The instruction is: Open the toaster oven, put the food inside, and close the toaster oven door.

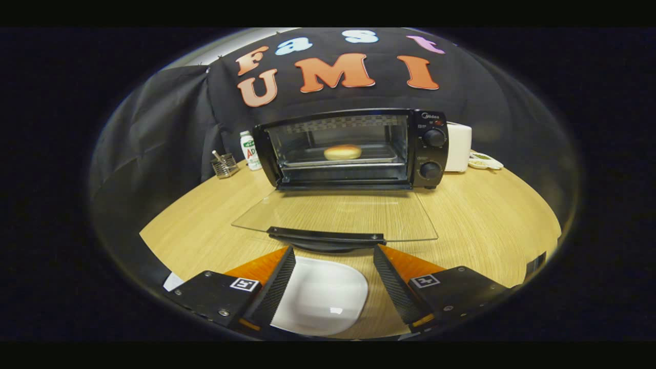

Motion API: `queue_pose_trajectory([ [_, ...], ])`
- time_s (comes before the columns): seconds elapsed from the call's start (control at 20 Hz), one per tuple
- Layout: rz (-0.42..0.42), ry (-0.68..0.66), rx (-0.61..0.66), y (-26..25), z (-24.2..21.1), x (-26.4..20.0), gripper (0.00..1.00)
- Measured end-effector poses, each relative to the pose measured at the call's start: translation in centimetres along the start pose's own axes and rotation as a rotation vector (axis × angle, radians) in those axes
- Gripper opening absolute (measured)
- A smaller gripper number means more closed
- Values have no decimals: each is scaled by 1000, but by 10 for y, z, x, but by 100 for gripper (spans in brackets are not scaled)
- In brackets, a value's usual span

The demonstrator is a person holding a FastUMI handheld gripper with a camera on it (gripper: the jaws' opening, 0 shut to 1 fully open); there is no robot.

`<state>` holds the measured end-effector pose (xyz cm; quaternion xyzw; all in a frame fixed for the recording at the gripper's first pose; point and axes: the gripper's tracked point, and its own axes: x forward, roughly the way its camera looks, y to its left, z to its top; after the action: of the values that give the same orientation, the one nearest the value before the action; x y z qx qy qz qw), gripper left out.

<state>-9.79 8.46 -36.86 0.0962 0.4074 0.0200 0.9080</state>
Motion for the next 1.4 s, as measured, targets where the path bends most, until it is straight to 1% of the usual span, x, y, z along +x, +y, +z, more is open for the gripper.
queue_pose_trajectory([
  [0.3, -52, 30, 41, -8, 2, 14, 91],
  [0.6, -63, 8, 65, -6, 20, 5, 90],
  [0.85, -74, -10, 45, -7, 27, -2, 90],
  [0.95, -75, -40, 39, -8, 41, -8, 90],
  [1.05, -80, -108, 26, -8, 64, -14, 90],
  [1.15, -119, -170, -38, -12, 87, -13, 88],
  [1.2, -123, -155, -66, -14, 90, -11, 86],
  [1.25, -121, -185, -60, -14, 101, -13, 86],
  [1.3, -109, -212, -39, -14, 113, -8, 92],
  [1.4, -78, -230, 16, -13, 129, -6, 91],
])
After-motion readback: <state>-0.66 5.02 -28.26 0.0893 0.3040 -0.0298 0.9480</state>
